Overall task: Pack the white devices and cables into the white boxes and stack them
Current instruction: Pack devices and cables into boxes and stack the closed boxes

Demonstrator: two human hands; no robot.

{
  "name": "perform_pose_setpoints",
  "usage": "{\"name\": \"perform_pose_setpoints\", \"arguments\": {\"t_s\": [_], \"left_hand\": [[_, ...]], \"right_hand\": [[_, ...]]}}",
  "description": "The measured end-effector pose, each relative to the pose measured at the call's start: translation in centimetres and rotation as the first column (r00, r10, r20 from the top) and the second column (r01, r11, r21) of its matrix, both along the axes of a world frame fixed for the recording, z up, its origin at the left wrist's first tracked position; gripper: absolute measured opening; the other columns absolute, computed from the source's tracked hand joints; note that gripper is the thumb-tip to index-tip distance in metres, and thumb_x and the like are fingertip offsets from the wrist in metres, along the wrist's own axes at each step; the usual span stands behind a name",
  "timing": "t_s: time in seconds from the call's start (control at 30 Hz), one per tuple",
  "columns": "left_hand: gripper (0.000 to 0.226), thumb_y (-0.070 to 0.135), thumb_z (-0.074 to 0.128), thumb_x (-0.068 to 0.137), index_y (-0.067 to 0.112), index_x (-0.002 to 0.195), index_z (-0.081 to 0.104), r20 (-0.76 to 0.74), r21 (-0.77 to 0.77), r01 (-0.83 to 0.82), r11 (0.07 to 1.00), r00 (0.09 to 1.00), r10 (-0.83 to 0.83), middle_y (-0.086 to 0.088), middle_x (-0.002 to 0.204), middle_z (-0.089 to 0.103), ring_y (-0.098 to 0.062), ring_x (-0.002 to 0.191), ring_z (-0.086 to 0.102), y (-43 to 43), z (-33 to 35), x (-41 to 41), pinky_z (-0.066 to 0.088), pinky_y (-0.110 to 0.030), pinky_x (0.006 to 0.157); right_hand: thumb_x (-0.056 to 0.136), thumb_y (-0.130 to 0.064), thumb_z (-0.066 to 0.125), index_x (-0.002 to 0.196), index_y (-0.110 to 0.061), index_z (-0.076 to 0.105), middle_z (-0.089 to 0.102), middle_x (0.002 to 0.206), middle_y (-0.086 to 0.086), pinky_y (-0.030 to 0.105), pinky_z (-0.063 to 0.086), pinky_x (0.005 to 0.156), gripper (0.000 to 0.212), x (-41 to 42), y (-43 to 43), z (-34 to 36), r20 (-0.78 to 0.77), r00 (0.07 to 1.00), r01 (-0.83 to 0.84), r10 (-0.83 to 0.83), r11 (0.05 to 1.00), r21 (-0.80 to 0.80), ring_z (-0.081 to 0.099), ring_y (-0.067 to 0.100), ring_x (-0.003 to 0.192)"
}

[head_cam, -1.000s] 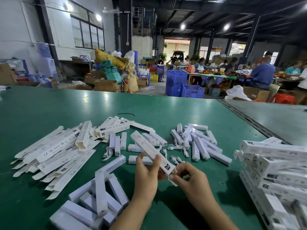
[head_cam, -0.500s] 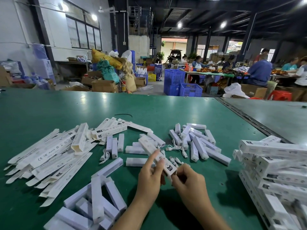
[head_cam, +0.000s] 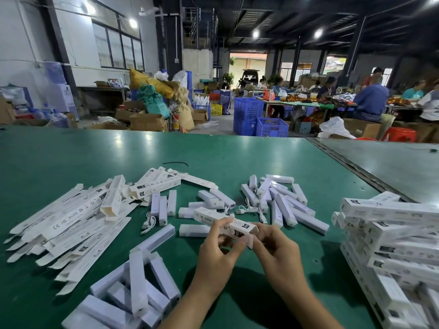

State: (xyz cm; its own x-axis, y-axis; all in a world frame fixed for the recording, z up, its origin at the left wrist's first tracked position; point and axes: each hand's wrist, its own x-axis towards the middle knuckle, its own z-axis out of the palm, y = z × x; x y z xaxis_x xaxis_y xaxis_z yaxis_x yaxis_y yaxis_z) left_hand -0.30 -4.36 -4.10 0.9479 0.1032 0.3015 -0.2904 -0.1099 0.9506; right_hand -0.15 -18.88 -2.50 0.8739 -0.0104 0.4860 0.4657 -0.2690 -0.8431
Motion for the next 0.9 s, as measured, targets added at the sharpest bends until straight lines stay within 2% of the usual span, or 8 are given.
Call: {"name": "perform_pose_setpoints", "arguments": {"t_s": [0.07,0.13,0.23,0.33,0.5,0.6,0.77,0.9], "left_hand": [[0.051,0.066,0.073,0.068,0.051,0.114,0.055,0.003,-0.026,0.016,1.000,1.000,-0.015,0.006,0.102,0.074,-0.013,0.095,0.068,0.1,0.1,-0.1,0.056,-0.037,0.086],[0.051,0.064,0.074,0.068,0.051,0.113,0.054,0.006,-0.057,0.028,0.998,1.000,-0.028,0.007,0.102,0.074,-0.010,0.092,0.069,0.2,0.3,-0.2,0.054,-0.028,0.082],[0.052,0.061,0.076,0.068,0.047,0.113,0.052,-0.003,-0.115,0.044,0.992,0.999,-0.045,-0.001,0.097,0.075,-0.015,0.086,0.069,0.4,0.1,-0.1,0.054,-0.031,0.077],[0.047,0.065,0.069,0.070,0.049,0.109,0.049,0.005,-0.034,0.014,0.999,1.000,-0.014,0.009,0.095,0.074,-0.010,0.084,0.070,0.5,0.2,-0.3,0.056,-0.027,0.076],[0.038,0.063,0.061,0.076,0.041,0.105,0.048,0.051,0.104,-0.073,0.992,0.996,0.068,0.022,0.086,0.073,0.000,0.078,0.069,0.7,0.2,-0.3,0.047,-0.009,0.064],[0.035,0.066,0.057,0.076,0.048,0.103,0.046,0.040,0.123,-0.040,0.992,0.999,0.035,0.018,0.082,0.075,-0.002,0.074,0.071,1.0,0.2,-0.3,0.050,-0.010,0.065],[0.026,0.054,0.064,0.078,0.047,0.099,0.051,0.003,-0.001,0.066,0.998,0.998,-0.066,0.006,0.091,0.076,-0.020,0.071,0.075,0.7,0.4,-0.2,0.061,-0.037,0.067],[0.014,0.049,0.060,0.088,0.045,0.100,0.055,-0.056,-0.116,0.115,0.987,0.991,-0.122,0.000,0.093,0.076,-0.028,0.076,0.075,0.7,0.6,-0.4,0.058,-0.029,0.068]], "right_hand": [[0.087,-0.008,0.071,0.079,-0.019,0.059,0.068,0.077,-0.006,0.020,0.044,0.057,0.018,-0.3,-0.2,0.4,0.042,0.998,-0.037,0.039,0.999,-0.037,0.055,0.003,0.061],[0.085,-0.012,0.067,0.092,-0.024,0.063,0.071,0.085,-0.012,0.015,0.047,0.065,0.014,-0.7,-0.4,0.8,0.065,0.992,-0.105,0.110,0.992,-0.070,0.064,0.000,0.071],[0.076,-0.004,0.062,0.107,-0.019,0.063,0.072,0.101,-0.013,0.019,0.052,0.083,0.035,-0.8,-0.7,1.1,0.039,0.976,-0.205,0.212,0.968,-0.144,0.069,0.006,0.093],[0.074,0.003,0.070,0.107,-0.015,0.066,0.070,0.110,-0.015,0.029,0.054,0.091,0.038,-0.6,-0.9,1.2,0.038,0.977,-0.196,0.210,0.953,-0.230,0.067,0.004,0.102],[0.084,-0.012,0.075,0.100,-0.017,0.068,0.066,0.122,-0.016,0.027,0.052,0.094,0.018,-0.2,-0.8,1.0,0.122,0.966,-0.187,0.227,0.944,-0.271,0.057,0.001,0.122],[0.082,-0.015,0.077,0.098,-0.023,0.068,0.064,0.122,-0.023,0.030,0.054,0.092,0.019,0.0,-0.7,0.9,0.100,0.974,-0.171,0.204,0.948,-0.270,0.062,0.001,0.114],[0.078,-0.016,0.080,0.106,-0.035,0.062,0.072,0.097,-0.018,0.028,0.056,0.081,0.038,0.0,-0.7,0.8,0.121,0.988,-0.067,0.098,0.969,-0.236,0.068,0.006,0.087],[0.080,-0.006,0.077,0.105,-0.030,0.062,0.071,0.094,-0.020,0.017,0.055,0.078,0.038,0.1,-0.7,0.9,0.156,0.986,-0.026,0.059,0.979,-0.204,0.069,-0.002,0.084]]}}
